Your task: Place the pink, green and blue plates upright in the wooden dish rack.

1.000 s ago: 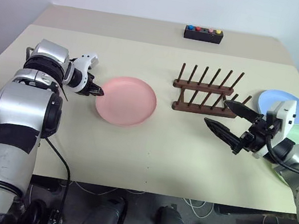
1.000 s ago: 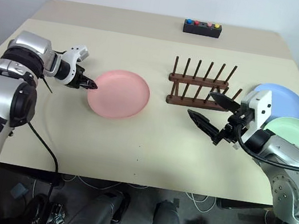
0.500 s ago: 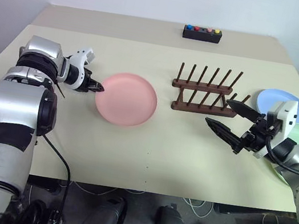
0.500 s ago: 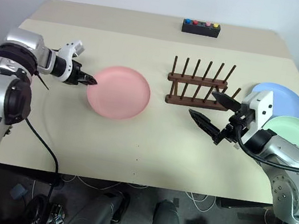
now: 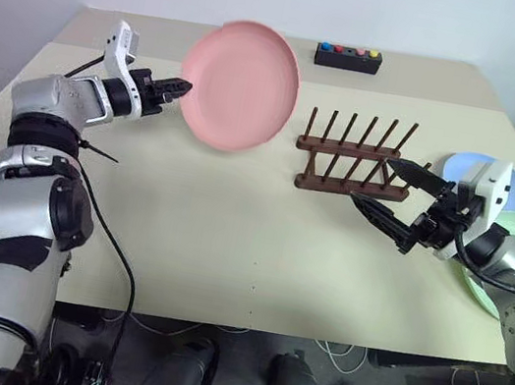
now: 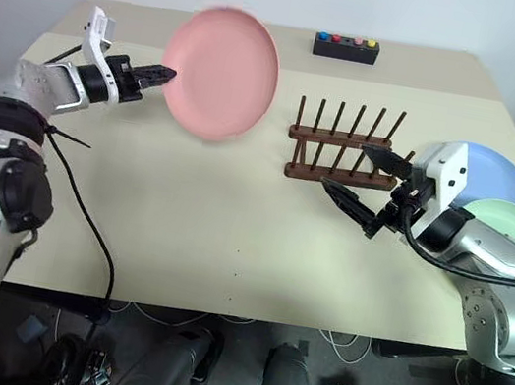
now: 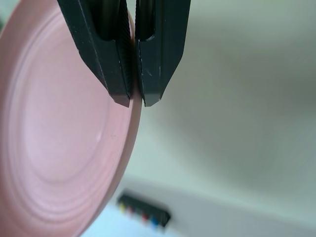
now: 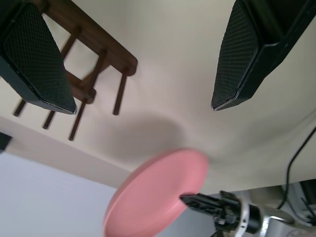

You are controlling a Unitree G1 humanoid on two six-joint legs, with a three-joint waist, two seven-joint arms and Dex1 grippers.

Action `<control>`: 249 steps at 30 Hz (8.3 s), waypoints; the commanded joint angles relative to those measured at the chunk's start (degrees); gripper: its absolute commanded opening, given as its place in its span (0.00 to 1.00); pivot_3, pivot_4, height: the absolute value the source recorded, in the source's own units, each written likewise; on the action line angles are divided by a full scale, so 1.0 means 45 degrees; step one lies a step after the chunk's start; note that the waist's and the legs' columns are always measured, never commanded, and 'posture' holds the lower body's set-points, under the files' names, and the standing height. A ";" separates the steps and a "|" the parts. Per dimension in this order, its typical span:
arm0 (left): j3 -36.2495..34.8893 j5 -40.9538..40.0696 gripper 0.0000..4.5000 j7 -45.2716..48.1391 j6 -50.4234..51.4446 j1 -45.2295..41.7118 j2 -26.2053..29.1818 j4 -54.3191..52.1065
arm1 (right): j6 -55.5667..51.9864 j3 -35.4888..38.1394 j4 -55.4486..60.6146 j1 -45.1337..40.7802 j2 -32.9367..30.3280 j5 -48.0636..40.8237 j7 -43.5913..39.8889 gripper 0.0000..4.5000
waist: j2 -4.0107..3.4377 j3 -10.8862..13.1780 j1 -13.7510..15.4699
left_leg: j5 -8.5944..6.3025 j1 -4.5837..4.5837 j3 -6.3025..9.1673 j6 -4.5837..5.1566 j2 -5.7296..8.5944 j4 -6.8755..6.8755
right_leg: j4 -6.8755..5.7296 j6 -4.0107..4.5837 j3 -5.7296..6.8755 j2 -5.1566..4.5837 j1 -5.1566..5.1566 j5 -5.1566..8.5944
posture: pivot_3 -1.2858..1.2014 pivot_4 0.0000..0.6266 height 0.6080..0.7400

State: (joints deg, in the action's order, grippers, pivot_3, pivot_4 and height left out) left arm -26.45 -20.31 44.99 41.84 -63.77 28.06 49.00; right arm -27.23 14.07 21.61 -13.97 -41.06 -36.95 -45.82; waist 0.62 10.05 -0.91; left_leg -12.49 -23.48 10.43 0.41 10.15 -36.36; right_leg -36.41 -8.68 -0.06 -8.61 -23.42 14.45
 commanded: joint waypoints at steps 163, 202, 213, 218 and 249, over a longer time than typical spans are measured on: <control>0.4954 -0.4194 0.90 0.3384 -0.2718 0.6158 -0.0418 -1.0442 | -0.6138 0.5321 -1.3908 -0.9485 0.0375 -0.3206 0.1885 0.99 | -0.0039 0.0014 0.0018 | -0.0055 0.0007 -0.0126 0.0090 -0.0019 0.0065 | 0.0052 0.0026 -0.0139 0.0018 -0.0049 -0.0015 | 0.52 0.24 1.00; 0.5351 -0.4329 0.90 0.6972 -0.2905 0.5166 0.0165 -0.9657 | -0.5007 0.3660 -0.3736 -0.2678 -0.2599 0.1278 0.4415 0.99 | -0.0046 0.0006 0.0082 | -0.0057 0.0006 -0.0139 0.0095 -0.0018 0.0051 | 0.0044 0.0021 -0.0159 0.0017 -0.0055 -0.0015 | 0.52 0.24 1.00; 0.5922 -0.3565 0.90 0.7853 -0.3623 0.5650 0.0317 -0.9891 | -0.9837 0.4576 -0.1548 0.0730 -0.3333 0.0292 0.3802 0.99 | -0.0052 0.0004 0.0114 | -0.0061 0.0007 -0.0150 0.0103 -0.0030 0.0049 | 0.0048 0.0020 -0.0162 0.0016 -0.0053 -0.0013 | 0.52 0.24 1.00; 0.6233 -0.3102 0.90 0.7899 -0.4219 0.5697 0.0252 -0.9857 | -0.9985 0.4261 -0.1304 0.1851 -0.3092 0.0500 0.3648 0.99 | -0.0051 0.0004 0.0143 | -0.0065 0.0007 -0.0156 0.0109 -0.0030 0.0050 | 0.0061 0.0020 -0.0163 0.0014 -0.0047 -0.0013 | 0.52 0.24 1.00; 0.5680 -0.3171 0.90 0.7029 -0.4334 0.5115 -0.0105 -0.9092 | -0.7824 0.3496 -0.2699 -0.2427 -0.4902 0.1442 0.2782 0.02 | -0.0046 0.0009 0.0086 | -0.0069 0.0008 -0.0165 0.0114 -0.0038 0.0056 | 0.0069 0.0015 -0.0156 0.0016 -0.0046 -0.0011 | 0.52 0.24 1.00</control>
State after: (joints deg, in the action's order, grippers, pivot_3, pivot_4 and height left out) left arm 0.54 -33.98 76.89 23.21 -39.69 27.68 8.57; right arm -63.31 27.51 9.71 -22.76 -63.86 -29.43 -33.92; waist 0.41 10.09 -0.52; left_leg -12.81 -23.44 9.69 0.94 9.98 -36.11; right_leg -36.10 -8.61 -0.76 -8.53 -23.63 14.39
